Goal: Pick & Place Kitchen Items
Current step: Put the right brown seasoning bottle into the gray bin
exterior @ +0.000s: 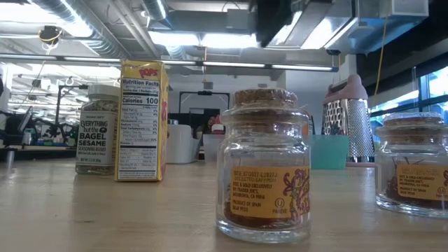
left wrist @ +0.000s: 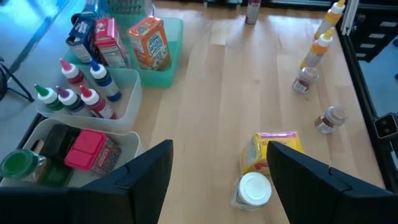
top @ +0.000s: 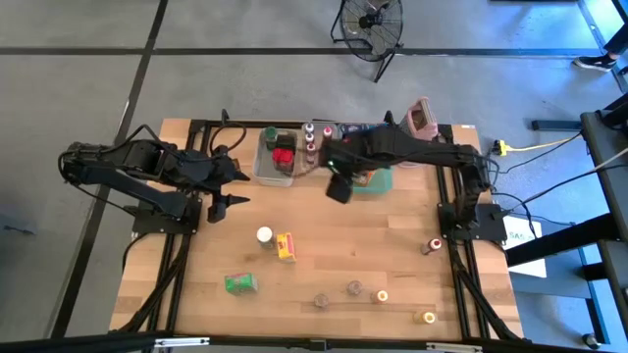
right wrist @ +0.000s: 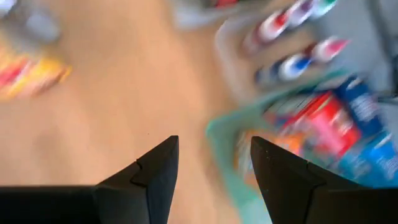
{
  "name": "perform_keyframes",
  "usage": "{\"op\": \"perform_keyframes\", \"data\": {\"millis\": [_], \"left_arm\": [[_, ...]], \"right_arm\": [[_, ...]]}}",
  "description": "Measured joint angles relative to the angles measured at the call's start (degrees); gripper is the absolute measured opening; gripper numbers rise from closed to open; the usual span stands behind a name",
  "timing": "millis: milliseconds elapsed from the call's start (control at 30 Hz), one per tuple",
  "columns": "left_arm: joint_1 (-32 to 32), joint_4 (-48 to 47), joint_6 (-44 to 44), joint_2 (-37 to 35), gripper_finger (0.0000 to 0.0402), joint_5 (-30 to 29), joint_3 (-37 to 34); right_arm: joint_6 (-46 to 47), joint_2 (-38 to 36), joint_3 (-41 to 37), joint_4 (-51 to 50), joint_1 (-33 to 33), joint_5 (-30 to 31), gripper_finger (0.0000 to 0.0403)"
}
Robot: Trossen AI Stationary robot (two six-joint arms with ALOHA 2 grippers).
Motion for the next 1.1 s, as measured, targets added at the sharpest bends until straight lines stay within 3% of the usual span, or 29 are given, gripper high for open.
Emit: {"op": "perform_keyframes", "data": {"millis": [133,267,367,867,1100], "left_arm": [[0.0,2.8,-0.8,0.2,0.0255,0.0,0.0],[0.0,6.2,-0.9,0.8,0.0255,0.0,0.0],[0.0,8.5,-0.9,1.4,0.0255,0.0,0.0],[-0.6,12.9,-0.9,8.4,0.0255,0.1,0.0],[-0.7,12.5,-0.9,7.6,0.0255,0.7,0.0]], "right_arm": [[1.3,0.0,0.6,-7.6,3.4,-5.9,0.0201],[2.0,0.0,0.1,-7.0,7.0,-15.2,0.0201],[4.2,0.0,-0.2,-6.9,10.2,-18.9,0.0201],[9.3,0.1,-1.6,-6.9,18.5,-15.2,0.0201],[15.2,0.1,-1.6,-6.9,21.6,-15.2,0.0201]]}}
